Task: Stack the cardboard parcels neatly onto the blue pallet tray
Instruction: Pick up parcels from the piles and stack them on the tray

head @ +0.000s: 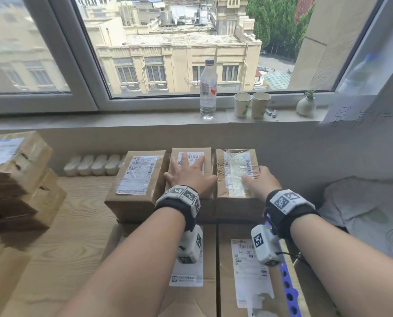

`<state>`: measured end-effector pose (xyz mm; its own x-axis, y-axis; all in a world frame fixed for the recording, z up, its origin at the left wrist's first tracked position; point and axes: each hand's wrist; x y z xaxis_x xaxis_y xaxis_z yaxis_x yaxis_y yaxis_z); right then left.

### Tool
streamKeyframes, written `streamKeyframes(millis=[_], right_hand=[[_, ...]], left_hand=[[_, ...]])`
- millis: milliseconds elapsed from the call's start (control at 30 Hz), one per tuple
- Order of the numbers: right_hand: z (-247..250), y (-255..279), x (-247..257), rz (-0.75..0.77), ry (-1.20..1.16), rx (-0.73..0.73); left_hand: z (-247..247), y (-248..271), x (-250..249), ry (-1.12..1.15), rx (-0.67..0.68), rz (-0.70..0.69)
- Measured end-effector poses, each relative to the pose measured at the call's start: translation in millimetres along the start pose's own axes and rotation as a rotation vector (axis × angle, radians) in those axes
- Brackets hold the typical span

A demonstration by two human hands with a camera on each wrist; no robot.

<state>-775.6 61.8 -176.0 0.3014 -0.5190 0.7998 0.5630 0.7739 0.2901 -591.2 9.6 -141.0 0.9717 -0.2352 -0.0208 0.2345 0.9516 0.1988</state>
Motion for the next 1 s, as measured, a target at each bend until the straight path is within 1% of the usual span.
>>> streamKeyframes(millis=[200,333,400,567,700,800,900,1000], right_hand=[[-3.9,13.2,14.8,0.130,0.233,-0.057],[-7.7,21.6,24.6,0.243,0.383,-0.078],[-11.2,23.2,26.4,0.260,0.400,-0.059],[-16.2,29.6,27.8,0.242,0.420,-0.005],[-17.0,34.7,33.3,0.301,0.537,-0.025],[-21.4,39.1,41.5,0.342,0.559,-0.009],[-27.9,47.2,52.2,0.399,0.578,-0.008],[-39.6,60.8,61.3,0.430,0.595,0.011]], left_hand=[[-0.9,0.5,-1.9,-0.017,-0.014,-0.003],[-1.3,2.5,-2.7,-0.032,-0.040,-0.045],[-2.6,3.5,-2.7,-0.048,-0.059,-0.077],[-2.5,5.7,-5.3,-0.023,-0.069,-0.109],[-0.9,7.5,-9.2,-0.014,-0.070,-0.144],[2.6,10.1,-9.8,-0.020,-0.078,-0.162],[7.2,15.8,-2.7,-0.059,-0.102,-0.155],[7.5,25.4,18.7,-0.088,-0.148,-0.123]])
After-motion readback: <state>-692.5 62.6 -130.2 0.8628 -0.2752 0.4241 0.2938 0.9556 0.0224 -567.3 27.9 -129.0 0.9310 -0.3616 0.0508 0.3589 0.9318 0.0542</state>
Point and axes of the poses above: each hand's wrist, its own y-axis away from the middle knuckle, its own z-axis out of the back of the hand, x = y × z, and after that the axes turned 15 degrees about -y, right-handed
